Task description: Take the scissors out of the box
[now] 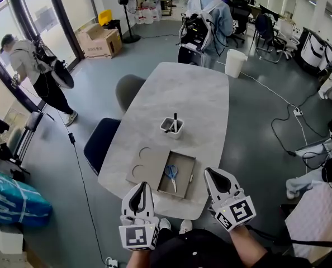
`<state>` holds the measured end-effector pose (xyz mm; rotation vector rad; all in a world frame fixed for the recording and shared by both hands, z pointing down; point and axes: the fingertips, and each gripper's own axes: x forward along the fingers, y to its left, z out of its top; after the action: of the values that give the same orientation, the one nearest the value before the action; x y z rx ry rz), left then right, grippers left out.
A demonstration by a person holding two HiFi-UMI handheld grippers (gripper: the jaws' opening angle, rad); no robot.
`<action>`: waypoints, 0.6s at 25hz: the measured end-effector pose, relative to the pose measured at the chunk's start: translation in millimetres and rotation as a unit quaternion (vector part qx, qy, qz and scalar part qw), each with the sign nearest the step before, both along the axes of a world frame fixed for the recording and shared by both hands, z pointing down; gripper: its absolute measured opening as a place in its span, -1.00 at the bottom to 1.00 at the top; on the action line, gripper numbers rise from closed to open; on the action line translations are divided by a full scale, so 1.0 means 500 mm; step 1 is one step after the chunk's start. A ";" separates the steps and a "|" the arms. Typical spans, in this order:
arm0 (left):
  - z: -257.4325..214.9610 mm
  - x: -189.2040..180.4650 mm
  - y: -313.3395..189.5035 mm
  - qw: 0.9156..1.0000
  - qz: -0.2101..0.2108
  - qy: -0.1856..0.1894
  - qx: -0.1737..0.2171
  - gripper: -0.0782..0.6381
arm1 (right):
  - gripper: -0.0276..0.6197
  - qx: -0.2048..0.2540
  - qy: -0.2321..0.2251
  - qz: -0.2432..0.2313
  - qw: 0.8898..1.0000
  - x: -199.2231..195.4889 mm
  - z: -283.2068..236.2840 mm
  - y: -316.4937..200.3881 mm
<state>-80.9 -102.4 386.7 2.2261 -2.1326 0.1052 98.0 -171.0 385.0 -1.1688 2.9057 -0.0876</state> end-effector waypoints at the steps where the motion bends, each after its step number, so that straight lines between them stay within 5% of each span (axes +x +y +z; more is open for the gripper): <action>1: 0.000 -0.004 -0.001 1.000 0.000 0.001 -0.001 -0.73 | -0.93 -0.002 0.001 0.000 1.000 -0.005 0.001 -0.001; 15: 0.007 -0.090 -0.062 1.000 0.028 0.007 -0.003 -0.73 | -0.93 -0.006 0.003 0.023 1.000 -0.101 -0.003 -0.050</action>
<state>-125.8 -133.3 390.3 2.2775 -2.0595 0.0977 47.8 -196.1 383.7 -1.2397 2.8849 -0.1006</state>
